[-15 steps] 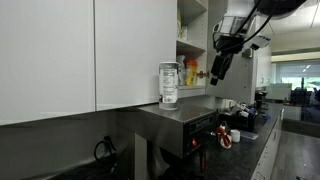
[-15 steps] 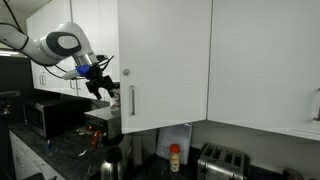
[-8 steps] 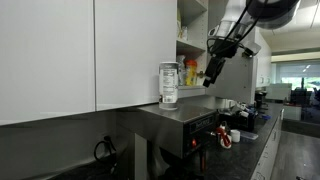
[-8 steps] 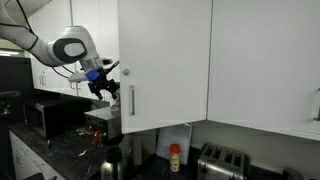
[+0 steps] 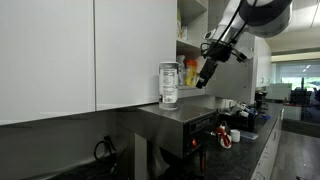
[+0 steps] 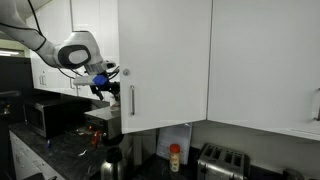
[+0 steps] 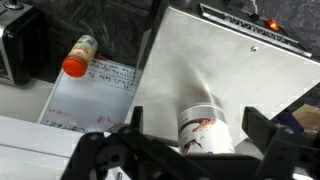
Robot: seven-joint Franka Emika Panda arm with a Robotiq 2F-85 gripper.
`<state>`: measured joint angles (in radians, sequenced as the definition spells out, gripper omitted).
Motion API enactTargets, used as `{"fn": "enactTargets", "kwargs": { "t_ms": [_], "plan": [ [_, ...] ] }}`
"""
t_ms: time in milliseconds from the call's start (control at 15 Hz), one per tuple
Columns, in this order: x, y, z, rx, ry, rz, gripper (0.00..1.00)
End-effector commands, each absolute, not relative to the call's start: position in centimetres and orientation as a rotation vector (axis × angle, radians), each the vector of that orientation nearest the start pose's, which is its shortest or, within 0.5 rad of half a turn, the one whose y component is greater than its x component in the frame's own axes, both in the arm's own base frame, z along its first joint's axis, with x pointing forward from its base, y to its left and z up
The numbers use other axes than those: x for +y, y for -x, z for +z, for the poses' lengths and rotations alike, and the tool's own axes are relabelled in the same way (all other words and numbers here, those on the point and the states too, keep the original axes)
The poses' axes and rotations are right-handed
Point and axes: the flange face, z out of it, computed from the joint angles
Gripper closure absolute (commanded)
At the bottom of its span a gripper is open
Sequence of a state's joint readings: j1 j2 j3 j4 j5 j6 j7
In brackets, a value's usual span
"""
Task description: Open the cupboard door, place the sugar in the cupboard, then close the cupboard door
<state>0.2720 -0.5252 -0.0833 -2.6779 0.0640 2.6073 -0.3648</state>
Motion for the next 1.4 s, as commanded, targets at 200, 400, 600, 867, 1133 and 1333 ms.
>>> {"fn": "enactTargets", "kwargs": {
  "t_ms": [200,400,600,867,1133,1333],
  "plan": [
    [7.5,-42.9,43.3,-0.826,2.832,-0.717,0.0],
    [7.9,-43.9,42.7,-0.853,2.791,-0.725,0.0],
    [8.3,-44.6,42.6,-0.871,2.741,-0.733,0.0],
    [8.4,-45.2,43.0,-0.902,2.686,-0.759,0.0],
    [8.4,-45.4,43.2,-0.932,2.63,-0.801,0.0],
    [8.3,-45.7,43.1,-0.94,2.584,-0.821,0.0]
  ]
}}
